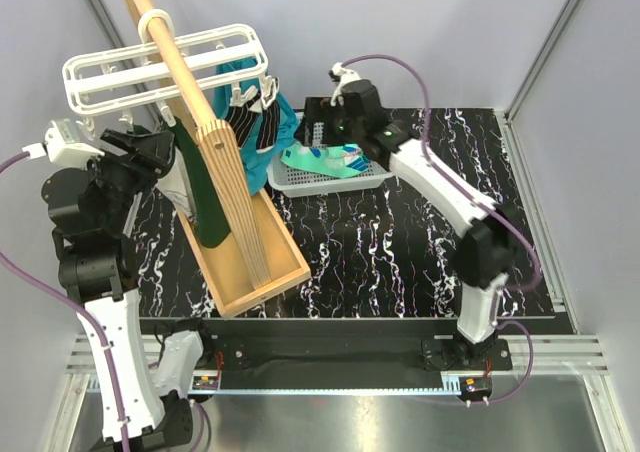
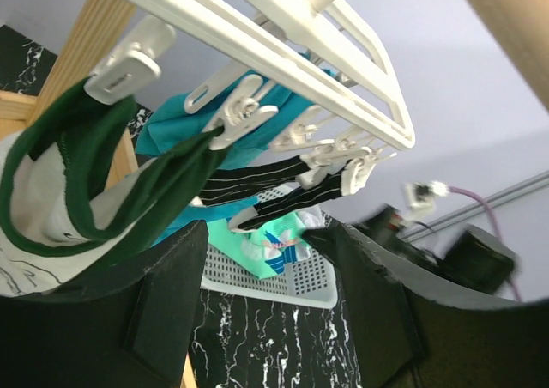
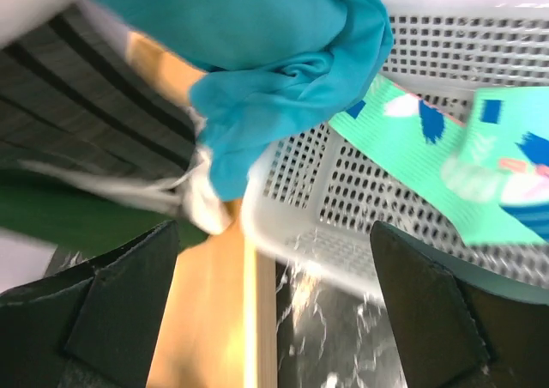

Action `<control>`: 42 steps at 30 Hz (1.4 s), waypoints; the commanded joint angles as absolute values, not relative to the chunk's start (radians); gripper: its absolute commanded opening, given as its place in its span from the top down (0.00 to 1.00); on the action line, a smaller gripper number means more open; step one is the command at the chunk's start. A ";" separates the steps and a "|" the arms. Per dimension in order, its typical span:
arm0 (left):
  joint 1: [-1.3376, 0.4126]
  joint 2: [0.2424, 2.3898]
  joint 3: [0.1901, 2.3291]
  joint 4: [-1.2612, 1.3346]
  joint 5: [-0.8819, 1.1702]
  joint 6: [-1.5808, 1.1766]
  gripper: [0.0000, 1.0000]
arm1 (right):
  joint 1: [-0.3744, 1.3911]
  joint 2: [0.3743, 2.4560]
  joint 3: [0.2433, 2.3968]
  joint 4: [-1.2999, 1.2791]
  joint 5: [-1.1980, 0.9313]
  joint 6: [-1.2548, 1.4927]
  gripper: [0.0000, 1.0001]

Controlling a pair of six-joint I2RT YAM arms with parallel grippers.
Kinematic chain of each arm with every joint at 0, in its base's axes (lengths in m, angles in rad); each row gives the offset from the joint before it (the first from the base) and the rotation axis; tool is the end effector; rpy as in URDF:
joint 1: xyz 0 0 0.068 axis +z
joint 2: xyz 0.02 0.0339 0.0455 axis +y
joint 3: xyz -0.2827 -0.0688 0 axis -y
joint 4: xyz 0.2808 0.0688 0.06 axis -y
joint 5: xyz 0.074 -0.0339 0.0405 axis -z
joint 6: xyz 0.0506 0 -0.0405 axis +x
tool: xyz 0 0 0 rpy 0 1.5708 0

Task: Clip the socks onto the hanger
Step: Open the clamp at the hanger.

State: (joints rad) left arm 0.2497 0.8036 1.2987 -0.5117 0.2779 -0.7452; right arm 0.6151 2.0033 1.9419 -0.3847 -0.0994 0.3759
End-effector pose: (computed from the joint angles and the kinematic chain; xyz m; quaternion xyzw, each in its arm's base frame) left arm 0.1633 0.0273 0.5012 -0.2516 0.6669 -0.2660 0.6490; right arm 0.4337 0.3126 0.3592 -0.1271 0.8358 0.2902 0.4485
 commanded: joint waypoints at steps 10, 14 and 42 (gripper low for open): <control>0.248 0.919 1.380 -0.534 0.420 -0.724 0.35 | 0.734 1.467 1.425 -0.139 -0.186 0.298 0.33; 0.247 0.922 1.393 -0.554 0.443 -0.721 0.36 | 0.839 1.434 1.393 0.023 -0.182 0.250 0.65; 0.249 0.867 1.355 -0.529 0.388 -0.729 0.36 | 0.871 2.028 2.072 0.225 -0.336 0.305 0.68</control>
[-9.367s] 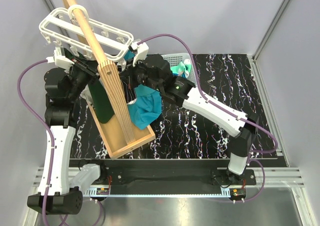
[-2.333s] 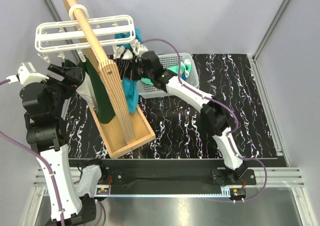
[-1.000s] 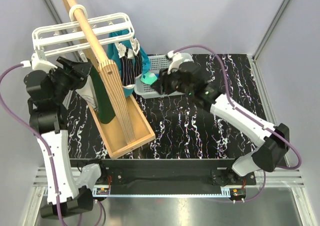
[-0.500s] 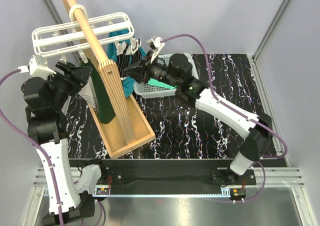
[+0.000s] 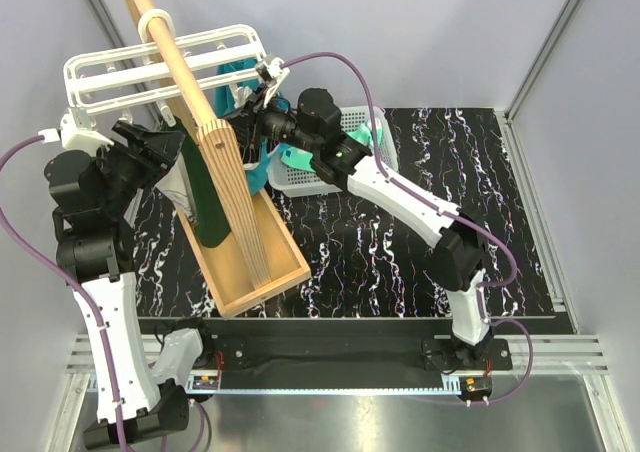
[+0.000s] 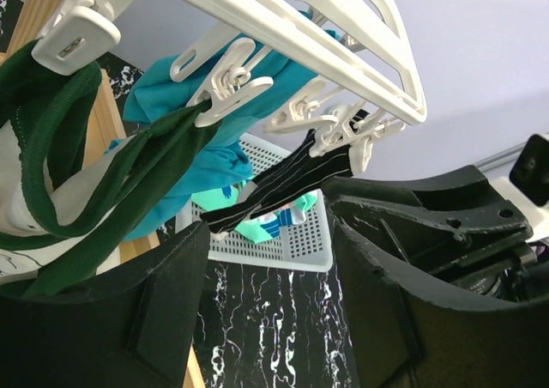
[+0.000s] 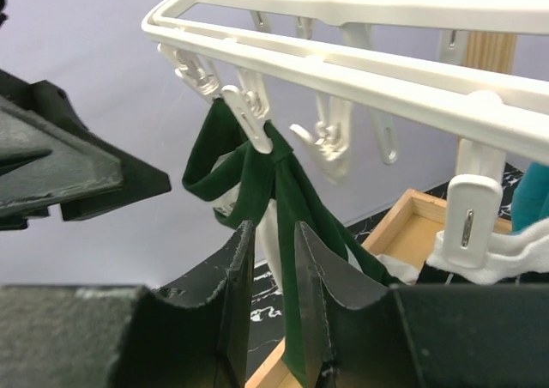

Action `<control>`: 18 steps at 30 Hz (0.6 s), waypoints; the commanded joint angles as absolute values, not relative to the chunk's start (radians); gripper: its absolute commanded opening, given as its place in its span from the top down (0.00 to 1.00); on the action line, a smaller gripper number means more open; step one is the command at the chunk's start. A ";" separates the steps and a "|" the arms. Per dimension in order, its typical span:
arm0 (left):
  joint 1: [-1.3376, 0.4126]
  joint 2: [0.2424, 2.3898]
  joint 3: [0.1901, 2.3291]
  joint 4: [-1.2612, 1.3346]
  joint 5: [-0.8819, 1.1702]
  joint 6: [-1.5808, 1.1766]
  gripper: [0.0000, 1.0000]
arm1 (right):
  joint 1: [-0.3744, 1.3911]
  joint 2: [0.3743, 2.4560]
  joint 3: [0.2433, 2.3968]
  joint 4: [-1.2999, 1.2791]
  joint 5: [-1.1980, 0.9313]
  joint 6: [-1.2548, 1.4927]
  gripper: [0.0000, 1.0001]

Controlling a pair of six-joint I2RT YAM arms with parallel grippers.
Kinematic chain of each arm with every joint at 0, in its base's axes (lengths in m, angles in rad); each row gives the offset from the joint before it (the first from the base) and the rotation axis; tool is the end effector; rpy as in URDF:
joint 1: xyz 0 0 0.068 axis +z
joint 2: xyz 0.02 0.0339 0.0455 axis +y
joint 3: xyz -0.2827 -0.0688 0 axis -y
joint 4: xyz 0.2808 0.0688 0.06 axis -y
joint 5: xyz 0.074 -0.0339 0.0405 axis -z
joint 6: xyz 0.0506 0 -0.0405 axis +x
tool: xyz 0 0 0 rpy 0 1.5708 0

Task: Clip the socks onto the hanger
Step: Open the clamp at the hanger.

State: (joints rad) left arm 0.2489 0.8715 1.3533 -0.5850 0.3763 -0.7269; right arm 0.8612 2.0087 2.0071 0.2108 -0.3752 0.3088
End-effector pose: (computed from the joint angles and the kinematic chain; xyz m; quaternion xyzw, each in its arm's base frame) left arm 0.1785 0.0262 0.5007 -0.2313 0.7031 -0.2907 0.6063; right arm 0.3372 0.4211 0.4542 -0.3081 0.5554 0.5194 0.5717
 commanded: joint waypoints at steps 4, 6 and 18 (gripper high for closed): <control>0.248 0.873 1.341 -0.502 0.422 -0.744 0.36 | 0.887 2.074 2.101 0.225 -0.273 0.266 0.69; 0.249 0.874 1.332 -0.492 0.433 -0.750 0.36 | 0.890 2.097 2.123 0.226 -0.250 0.249 0.69; 0.247 0.893 1.327 -0.482 0.445 -0.746 0.36 | 0.890 2.178 2.230 0.210 -0.202 0.192 0.51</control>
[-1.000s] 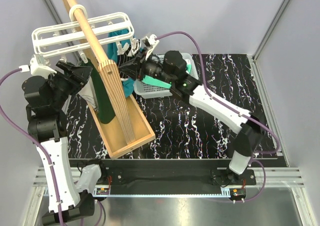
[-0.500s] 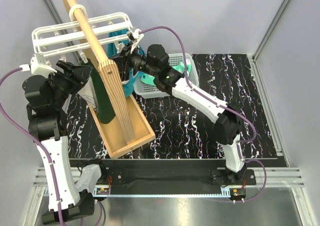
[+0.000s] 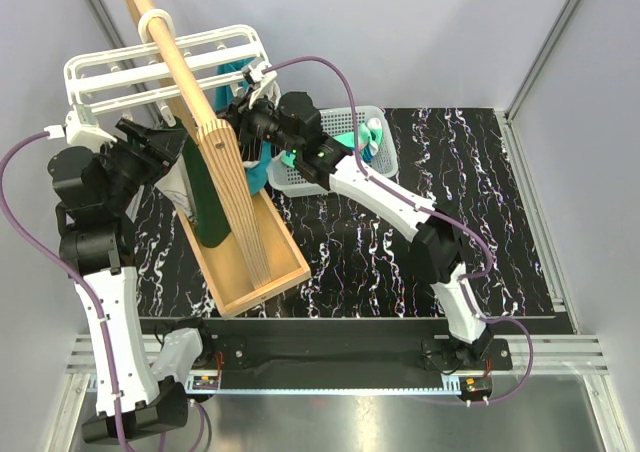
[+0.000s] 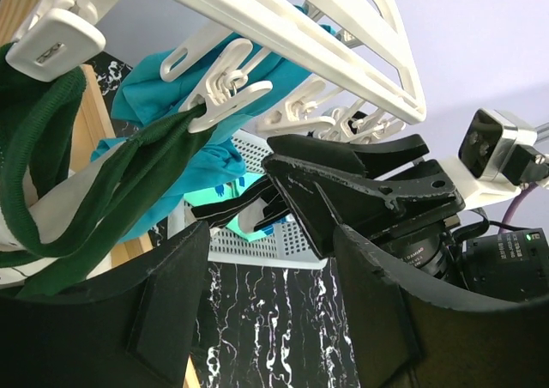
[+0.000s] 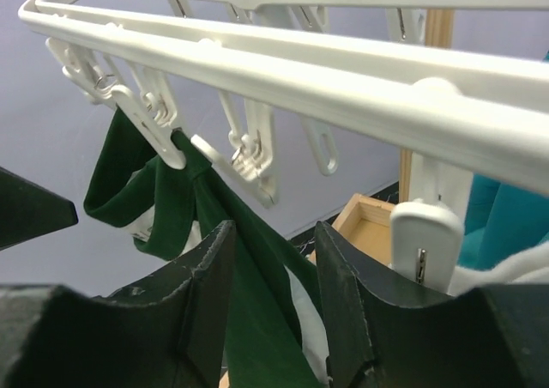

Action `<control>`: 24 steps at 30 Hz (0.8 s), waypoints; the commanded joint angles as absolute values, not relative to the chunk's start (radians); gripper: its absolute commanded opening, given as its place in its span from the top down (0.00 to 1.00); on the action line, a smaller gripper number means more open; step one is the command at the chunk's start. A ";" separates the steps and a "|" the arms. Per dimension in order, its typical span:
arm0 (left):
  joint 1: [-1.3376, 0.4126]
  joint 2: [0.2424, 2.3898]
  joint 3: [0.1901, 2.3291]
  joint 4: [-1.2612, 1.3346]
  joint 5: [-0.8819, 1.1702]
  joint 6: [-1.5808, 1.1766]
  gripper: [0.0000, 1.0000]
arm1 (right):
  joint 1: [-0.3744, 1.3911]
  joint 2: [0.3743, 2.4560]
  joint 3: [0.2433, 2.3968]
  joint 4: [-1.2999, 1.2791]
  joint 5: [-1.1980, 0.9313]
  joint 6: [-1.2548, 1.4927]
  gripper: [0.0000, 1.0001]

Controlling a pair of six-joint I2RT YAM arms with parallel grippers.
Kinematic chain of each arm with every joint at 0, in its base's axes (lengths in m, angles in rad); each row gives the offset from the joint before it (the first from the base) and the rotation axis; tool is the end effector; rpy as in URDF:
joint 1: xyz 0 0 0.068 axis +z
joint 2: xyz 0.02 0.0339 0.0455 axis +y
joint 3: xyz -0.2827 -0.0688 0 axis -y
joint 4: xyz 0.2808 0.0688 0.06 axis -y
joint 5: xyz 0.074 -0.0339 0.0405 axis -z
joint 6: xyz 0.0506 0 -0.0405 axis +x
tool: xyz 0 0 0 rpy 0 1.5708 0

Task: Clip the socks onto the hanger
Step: Open the clamp at the hanger.

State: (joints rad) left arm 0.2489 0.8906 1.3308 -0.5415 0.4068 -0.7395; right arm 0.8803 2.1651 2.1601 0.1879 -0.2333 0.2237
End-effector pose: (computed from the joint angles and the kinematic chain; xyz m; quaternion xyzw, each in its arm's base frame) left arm 0.1896 0.0275 0.4950 -0.2255 0.7040 -0.3048 0.6005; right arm 0.3608 0.4550 0.4287 -0.2895 0.5725 0.4638 0.6111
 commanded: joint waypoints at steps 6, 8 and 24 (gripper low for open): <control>0.248 0.887 1.319 -0.476 0.454 -0.752 0.36 | 0.891 2.210 2.284 0.207 -0.236 0.212 0.48; 0.247 0.888 1.319 -0.474 0.457 -0.753 0.36 | 0.890 2.220 2.310 0.199 -0.230 0.212 0.47; 0.247 0.899 1.328 -0.468 0.480 -0.767 0.36 | 0.890 2.283 2.402 0.183 -0.247 0.244 0.55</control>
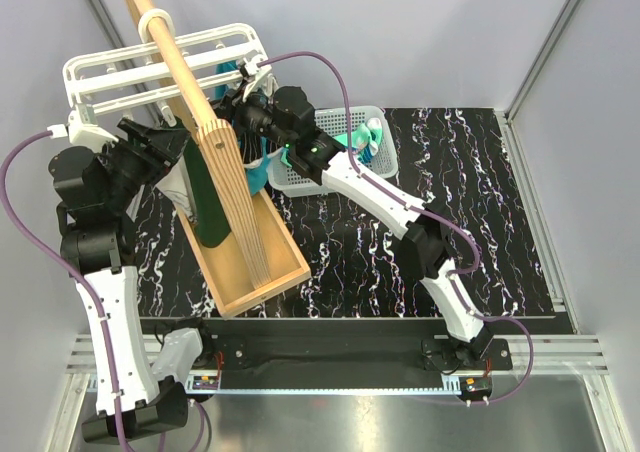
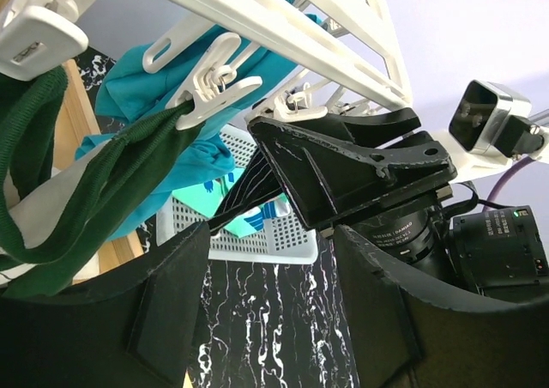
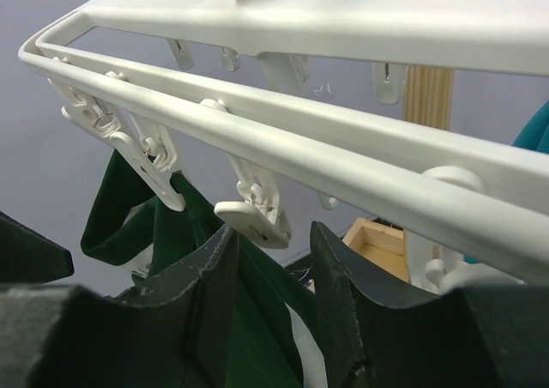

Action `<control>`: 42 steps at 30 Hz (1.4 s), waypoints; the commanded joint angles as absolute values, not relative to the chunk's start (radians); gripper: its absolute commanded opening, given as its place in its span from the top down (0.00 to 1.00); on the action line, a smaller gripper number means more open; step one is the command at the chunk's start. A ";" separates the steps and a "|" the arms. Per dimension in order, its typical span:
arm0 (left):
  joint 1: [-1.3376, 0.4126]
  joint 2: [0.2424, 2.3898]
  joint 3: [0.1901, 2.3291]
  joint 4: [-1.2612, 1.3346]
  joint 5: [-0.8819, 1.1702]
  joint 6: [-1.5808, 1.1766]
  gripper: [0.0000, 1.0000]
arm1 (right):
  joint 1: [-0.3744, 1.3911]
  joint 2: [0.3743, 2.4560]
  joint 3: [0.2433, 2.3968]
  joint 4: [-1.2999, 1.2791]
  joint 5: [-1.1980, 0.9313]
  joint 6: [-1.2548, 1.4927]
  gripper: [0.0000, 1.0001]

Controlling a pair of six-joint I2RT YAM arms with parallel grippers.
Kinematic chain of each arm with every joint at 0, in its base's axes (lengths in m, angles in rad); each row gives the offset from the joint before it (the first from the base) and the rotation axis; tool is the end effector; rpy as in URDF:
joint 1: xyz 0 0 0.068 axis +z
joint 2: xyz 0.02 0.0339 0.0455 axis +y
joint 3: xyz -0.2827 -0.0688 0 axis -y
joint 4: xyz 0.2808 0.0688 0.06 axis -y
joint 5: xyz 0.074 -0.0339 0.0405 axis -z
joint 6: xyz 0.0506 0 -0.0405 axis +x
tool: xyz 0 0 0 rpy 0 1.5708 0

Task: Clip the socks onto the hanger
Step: Open the clamp at the hanger.

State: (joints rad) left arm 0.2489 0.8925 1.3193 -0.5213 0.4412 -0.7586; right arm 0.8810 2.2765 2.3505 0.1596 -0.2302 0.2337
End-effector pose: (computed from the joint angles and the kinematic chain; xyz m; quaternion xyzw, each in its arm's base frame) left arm 0.1920 0.0265 0.4932 -0.2195 0.7032 -0.3222 0.5946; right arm 0.3722 0.4693 0.4378 -0.2813 0.5552 0.4727 0.6239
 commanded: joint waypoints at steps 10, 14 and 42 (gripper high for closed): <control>0.247 0.914 1.338 -0.451 0.506 -0.784 0.36 | 0.890 2.278 2.396 0.203 -0.221 0.275 0.80; 0.244 0.922 1.333 -0.430 0.528 -0.781 0.37 | 0.890 2.241 2.341 0.222 -0.210 0.281 0.95; 0.005 1.121 1.470 -0.301 0.239 -0.828 0.34 | 0.891 2.085 2.393 -0.264 -0.281 0.127 1.00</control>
